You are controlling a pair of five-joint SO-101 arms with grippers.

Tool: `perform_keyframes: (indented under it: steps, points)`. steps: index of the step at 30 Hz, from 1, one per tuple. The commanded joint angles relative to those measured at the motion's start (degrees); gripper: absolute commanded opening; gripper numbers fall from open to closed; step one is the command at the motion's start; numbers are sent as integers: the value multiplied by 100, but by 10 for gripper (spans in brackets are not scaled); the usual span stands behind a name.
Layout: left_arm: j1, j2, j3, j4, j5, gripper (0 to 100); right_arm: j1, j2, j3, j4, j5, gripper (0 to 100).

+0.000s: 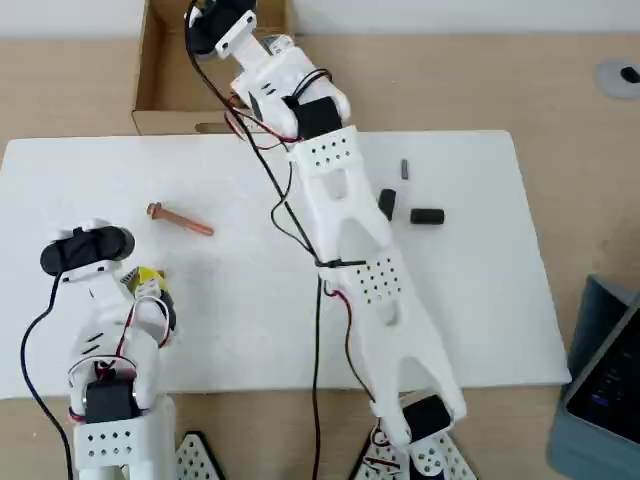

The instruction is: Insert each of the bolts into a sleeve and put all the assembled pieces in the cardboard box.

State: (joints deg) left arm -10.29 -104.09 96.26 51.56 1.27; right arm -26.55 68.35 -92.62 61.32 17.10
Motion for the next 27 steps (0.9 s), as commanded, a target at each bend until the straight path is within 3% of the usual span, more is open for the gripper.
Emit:
perform_keyframes:
  steps: [1,22,27]
  points:
    - [-18,-48,79,18,-44,2,277,-426,-312,246,26,152]
    - [-18,-48,79,18,-44,2,787,-2097,-303,3868,0,152]
    - [-18,-48,79,18,-35,2,1103,-2404,-277,4114,-659,152]
